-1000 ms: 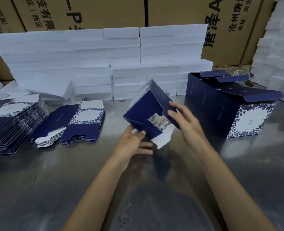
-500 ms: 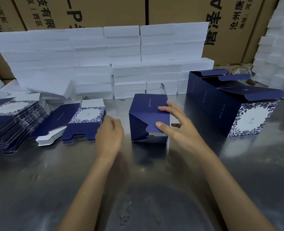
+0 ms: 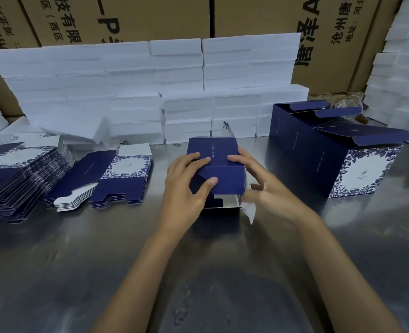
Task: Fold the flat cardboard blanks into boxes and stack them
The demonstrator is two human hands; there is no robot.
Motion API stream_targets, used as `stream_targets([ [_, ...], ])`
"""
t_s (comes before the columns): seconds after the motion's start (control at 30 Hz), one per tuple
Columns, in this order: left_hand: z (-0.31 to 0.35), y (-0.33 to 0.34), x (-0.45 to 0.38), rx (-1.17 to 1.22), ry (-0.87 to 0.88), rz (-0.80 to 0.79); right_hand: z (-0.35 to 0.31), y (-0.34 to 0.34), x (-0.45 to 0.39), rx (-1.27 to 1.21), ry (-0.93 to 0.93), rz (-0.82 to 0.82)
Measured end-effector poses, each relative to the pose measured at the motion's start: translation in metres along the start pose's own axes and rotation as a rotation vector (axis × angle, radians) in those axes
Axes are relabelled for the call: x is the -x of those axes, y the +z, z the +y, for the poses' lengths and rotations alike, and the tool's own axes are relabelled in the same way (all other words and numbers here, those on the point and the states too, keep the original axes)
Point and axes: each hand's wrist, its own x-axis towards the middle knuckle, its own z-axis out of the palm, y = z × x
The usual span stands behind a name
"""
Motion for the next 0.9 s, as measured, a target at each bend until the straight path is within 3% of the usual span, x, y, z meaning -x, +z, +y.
stream_targets([
  [0.13,0.009,0.0,0.0,0.031,-0.035,0.098,-0.006,0.008,-0.001,-0.137,-0.001,0.125],
  [0.3,0.021,-0.001,0.002,0.111,-0.048,0.091,-0.013,0.027,-0.001,-0.057,-0.122,0.323],
  [0.63,0.028,-0.002,0.002,0.22,-0.108,0.105,-0.01,0.031,-0.004,-0.117,-0.097,0.415],
  [0.9,0.026,0.0,0.001,0.247,-0.112,0.112,-0.011,0.026,-0.003,-0.156,-0.066,0.368],
])
